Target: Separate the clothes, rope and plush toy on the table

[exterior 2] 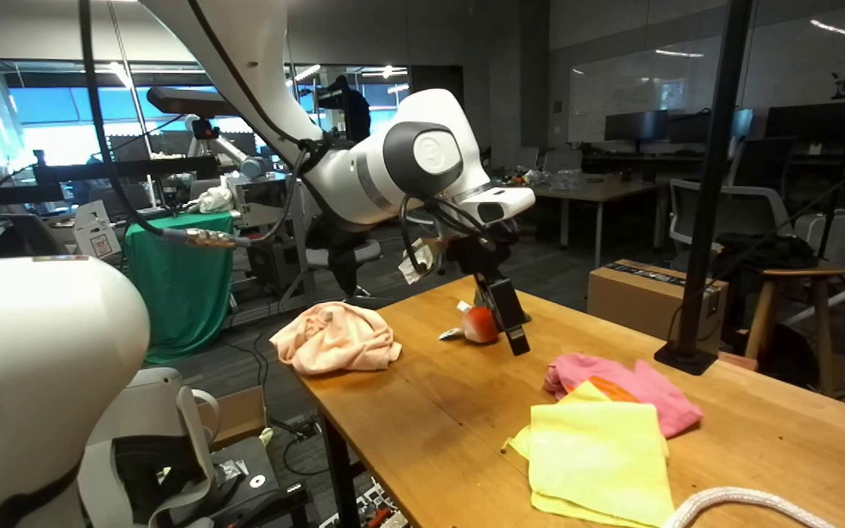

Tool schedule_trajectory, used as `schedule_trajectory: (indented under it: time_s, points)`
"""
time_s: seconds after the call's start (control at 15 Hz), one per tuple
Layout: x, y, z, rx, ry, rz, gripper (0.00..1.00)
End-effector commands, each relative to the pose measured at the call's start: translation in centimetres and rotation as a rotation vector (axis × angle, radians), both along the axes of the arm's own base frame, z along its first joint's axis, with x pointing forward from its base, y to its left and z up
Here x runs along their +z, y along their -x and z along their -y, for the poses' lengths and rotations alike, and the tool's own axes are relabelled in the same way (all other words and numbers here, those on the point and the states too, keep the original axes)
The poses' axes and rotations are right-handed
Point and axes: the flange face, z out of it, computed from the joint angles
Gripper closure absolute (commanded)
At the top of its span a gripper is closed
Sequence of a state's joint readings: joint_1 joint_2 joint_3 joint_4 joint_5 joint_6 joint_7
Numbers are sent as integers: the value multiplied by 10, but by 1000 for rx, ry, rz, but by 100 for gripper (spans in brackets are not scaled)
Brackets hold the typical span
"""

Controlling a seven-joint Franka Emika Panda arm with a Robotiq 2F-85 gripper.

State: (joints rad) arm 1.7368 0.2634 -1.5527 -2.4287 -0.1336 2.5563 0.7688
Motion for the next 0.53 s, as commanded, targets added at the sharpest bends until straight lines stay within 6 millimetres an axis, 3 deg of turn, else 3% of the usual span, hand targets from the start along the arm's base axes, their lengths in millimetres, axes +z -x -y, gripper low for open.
schedule_trajectory:
  time_s: [0.0,0.47]
  points:
    - [-4,5,16,97,-27,-92,0]
    - [-12,11,44,220,38,-249,0]
